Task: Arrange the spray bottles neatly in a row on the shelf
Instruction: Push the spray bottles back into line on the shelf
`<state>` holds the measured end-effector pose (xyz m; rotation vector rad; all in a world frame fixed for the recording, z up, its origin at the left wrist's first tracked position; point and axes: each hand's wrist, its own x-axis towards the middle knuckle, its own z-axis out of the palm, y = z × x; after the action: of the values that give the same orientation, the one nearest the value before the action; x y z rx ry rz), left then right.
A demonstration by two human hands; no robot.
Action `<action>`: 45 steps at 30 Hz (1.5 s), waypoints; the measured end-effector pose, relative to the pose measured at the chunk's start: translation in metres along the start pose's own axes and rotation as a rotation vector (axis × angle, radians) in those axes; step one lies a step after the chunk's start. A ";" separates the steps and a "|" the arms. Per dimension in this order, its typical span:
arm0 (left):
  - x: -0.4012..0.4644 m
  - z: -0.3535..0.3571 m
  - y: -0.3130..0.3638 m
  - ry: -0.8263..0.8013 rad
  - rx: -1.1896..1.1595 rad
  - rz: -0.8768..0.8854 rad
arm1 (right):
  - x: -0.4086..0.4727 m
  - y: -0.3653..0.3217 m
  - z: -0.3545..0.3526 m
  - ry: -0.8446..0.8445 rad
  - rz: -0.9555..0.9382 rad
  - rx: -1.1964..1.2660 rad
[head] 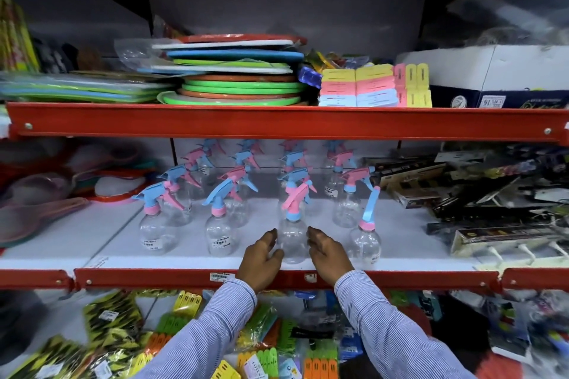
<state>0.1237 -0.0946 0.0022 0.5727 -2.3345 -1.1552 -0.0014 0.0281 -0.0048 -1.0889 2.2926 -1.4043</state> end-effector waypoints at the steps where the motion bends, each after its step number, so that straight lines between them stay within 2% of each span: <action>1: -0.003 0.000 0.000 0.007 -0.002 0.007 | -0.003 0.000 -0.001 -0.008 0.003 0.009; 11: -0.030 0.004 0.008 0.076 -0.007 0.009 | -0.023 0.000 -0.006 -0.052 0.009 0.052; 14: -0.034 0.002 0.009 0.082 0.011 -0.007 | -0.029 -0.002 -0.007 -0.051 -0.003 0.006; 16: -0.037 -0.001 0.009 0.093 0.030 -0.009 | -0.035 -0.003 -0.007 0.009 -0.025 -0.061; 20: -0.048 -0.012 0.006 0.171 0.129 0.045 | -0.057 -0.010 -0.001 0.251 -0.149 -0.117; 23: -0.058 -0.024 0.002 0.254 0.201 0.068 | -0.074 -0.016 0.009 0.346 -0.284 -0.107; 27: -0.072 -0.043 -0.007 0.351 0.265 0.104 | -0.082 -0.027 0.030 0.339 -0.491 -0.217; 31: -0.080 -0.068 -0.028 0.360 0.375 0.124 | -0.075 -0.044 0.060 0.256 -0.564 -0.340; 36: -0.069 -0.096 -0.056 0.307 0.518 0.150 | -0.049 -0.063 0.099 0.160 -0.535 -0.456; 41: -0.051 -0.121 -0.084 0.174 0.568 0.206 | -0.018 -0.072 0.144 0.168 -0.400 -0.564; 43: -0.041 -0.127 -0.093 0.106 0.509 0.220 | -0.007 -0.072 0.156 0.150 -0.292 -0.481; 45: -0.030 -0.130 -0.096 0.045 0.425 0.222 | 0.003 -0.077 0.158 0.117 -0.152 -0.298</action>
<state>0.2379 -0.2119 -0.0136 0.4578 -2.5394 -0.5432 0.1194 -0.0990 -0.0202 -1.3223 2.6151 -1.2322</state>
